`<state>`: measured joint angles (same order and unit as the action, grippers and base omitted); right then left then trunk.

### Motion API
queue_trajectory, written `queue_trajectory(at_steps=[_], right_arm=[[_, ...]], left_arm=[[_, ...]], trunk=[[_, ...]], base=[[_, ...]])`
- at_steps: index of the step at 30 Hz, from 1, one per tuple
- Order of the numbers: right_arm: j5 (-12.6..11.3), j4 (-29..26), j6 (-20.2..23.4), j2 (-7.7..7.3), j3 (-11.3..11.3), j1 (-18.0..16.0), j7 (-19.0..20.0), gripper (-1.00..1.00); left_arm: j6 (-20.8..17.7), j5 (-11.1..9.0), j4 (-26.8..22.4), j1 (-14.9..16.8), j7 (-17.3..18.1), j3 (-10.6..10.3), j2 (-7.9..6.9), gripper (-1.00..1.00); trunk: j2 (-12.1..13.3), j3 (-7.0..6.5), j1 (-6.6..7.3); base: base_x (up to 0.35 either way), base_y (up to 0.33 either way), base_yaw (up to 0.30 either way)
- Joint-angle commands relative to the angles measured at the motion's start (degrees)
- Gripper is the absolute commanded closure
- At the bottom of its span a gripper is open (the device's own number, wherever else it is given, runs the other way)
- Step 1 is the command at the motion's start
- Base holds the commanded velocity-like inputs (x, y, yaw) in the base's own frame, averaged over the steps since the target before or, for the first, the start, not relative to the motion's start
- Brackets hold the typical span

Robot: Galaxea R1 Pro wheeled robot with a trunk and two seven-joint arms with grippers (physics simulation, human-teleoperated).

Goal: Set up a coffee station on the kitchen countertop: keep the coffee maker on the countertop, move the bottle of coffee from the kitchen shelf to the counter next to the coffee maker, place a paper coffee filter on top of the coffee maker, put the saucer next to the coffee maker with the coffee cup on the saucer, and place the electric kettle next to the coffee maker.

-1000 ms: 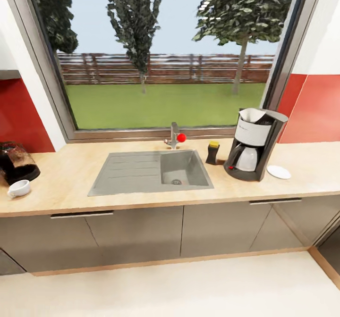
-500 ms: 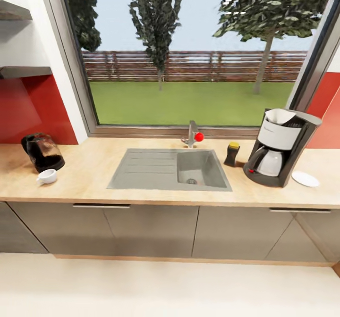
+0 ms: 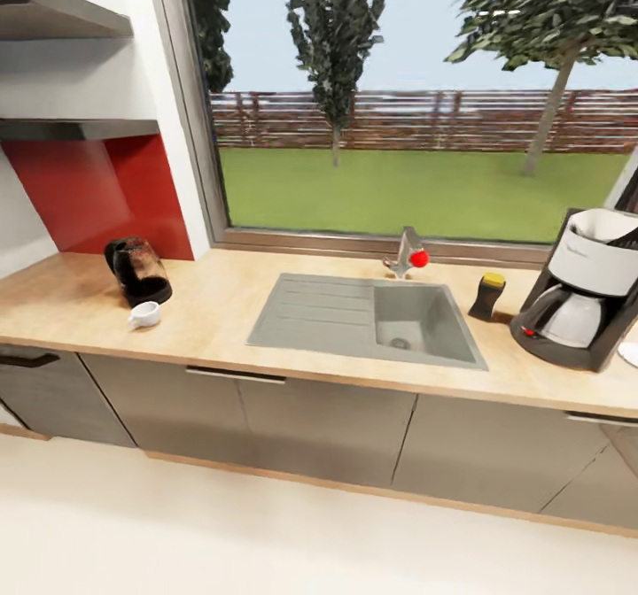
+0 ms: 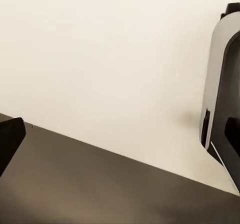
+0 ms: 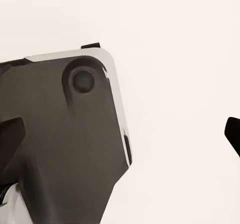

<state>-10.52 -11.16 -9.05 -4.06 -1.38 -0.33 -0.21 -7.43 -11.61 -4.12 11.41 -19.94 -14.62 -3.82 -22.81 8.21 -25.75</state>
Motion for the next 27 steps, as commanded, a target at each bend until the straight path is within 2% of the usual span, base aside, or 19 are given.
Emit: queue_trajectory(at_steps=[1, 23, 27], right_arm=[[-0.26, 0.0, -0.18, 0.01, -0.12, -0.02, -0.03, -1.0], [-0.21, 0.0, -0.18, 0.01, -0.03, 0.01, 0.03, -1.0], [-0.26, 0.0, -0.18, 0.01, -0.09, 0.01, 0.0, -1.0]], left_arm=[[-0.39, -0.51, -0.17, 0.01, -0.19, -0.5, -0.03, -1.0], [-0.48, -0.52, -0.24, 0.01, -0.19, -0.12, 0.13, -1.0], [-0.48, -0.52, -0.31, 0.01, -0.19, -0.14, 0.13, -1.0]], trunk=[[-0.11, 0.16, -0.04], [-0.11, 1.19, -0.04], [-0.11, 1.3, -0.04]], base=[[0.103, 0.293, 0.246], [0.184, 0.301, 0.245], [0.184, 0.3, 0.12]])
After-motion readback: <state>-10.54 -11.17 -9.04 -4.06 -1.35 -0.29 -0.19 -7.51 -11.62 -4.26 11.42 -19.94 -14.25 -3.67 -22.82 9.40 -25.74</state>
